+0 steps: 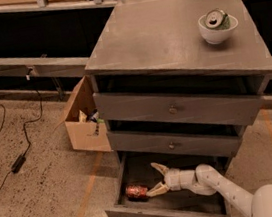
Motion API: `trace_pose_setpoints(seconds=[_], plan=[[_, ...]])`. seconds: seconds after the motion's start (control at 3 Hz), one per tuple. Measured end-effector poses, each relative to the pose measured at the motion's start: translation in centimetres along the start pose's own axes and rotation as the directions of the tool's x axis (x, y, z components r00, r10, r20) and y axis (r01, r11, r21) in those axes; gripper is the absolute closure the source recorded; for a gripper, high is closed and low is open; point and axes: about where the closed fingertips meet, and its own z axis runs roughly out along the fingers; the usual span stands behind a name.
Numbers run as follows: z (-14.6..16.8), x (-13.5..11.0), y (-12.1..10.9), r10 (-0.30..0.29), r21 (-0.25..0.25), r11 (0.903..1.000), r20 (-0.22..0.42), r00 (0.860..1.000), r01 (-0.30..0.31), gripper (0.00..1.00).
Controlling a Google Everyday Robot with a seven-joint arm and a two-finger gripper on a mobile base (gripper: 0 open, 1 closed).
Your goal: Place coke can into bottom drawer
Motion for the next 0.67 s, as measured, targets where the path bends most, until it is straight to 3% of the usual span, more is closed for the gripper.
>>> trace_pose_setpoints(seconds=[0.33, 0.67], plan=[[-3.6, -2.1, 0.8, -0.012, -0.017, 0.9998, -0.008, 1.000, 0.012, 0.46], [-7.3, -6.2, 1.8, -0.039, 0.007, 0.9992, -0.005, 0.999, 0.039, 0.70]])
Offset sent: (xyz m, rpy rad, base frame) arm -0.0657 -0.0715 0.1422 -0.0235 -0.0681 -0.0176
